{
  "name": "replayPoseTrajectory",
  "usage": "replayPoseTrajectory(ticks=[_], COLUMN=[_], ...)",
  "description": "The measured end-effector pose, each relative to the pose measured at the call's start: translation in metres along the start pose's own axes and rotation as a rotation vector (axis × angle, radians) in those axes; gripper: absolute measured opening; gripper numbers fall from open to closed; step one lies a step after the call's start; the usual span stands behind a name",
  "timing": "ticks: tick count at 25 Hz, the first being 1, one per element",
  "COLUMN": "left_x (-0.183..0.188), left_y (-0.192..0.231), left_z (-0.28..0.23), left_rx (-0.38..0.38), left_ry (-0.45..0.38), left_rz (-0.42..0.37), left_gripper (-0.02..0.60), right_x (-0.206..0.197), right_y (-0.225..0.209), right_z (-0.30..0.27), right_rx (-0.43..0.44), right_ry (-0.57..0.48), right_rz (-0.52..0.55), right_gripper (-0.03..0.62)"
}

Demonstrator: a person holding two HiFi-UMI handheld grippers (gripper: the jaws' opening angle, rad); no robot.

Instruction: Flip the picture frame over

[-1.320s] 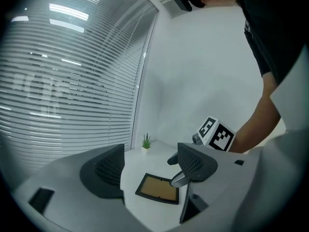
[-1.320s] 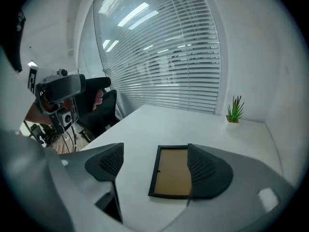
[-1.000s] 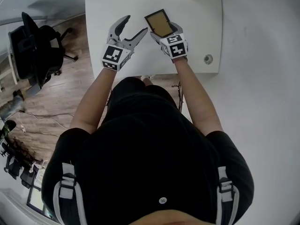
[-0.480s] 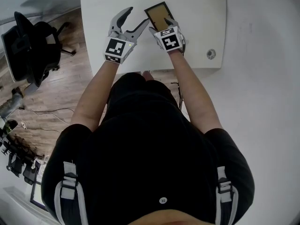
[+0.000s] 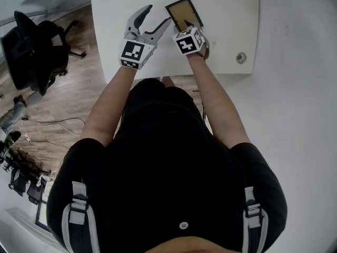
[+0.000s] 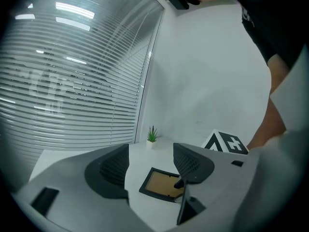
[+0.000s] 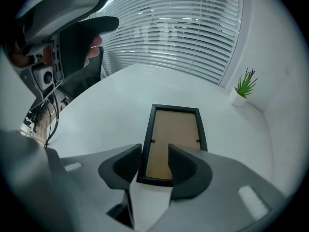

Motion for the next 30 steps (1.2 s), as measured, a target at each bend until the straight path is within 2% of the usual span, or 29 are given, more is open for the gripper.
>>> replayPoseTrajectory(ticks=[11, 19, 30], left_x=[-0.002, 0.001, 0.014], left_y=[-0.008, -0.010, -0.013], left_z=[0.009, 0.025, 0.046], left_rx=[-0.016, 0.000, 0.038], left_ry=[0.001, -0.007, -0.026], left_rz=[0.004, 0.003, -0.014], left_gripper=[0.288, 0.284, 0.278], right_x=[-0.004, -0.002, 0.011], right_y=[0.014, 0.016, 0.004], right_z=[-0.006, -0.008, 0.023], right_rx=[-0.007, -0.004, 0.041], right_ry=[0.036, 0.068, -0.051], right_rz=[0.037, -0.031, -0.172], right_gripper=[0.063, 0.057, 0.049])
Point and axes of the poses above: the fingertips, and each gripper's own axes: z backward along the fingers, y to its left, x out of its top, the point moved 3 cm from there along z, backward along the fingers, and after that the axes turned 7 degrees about -x, right-handed, at the moved point
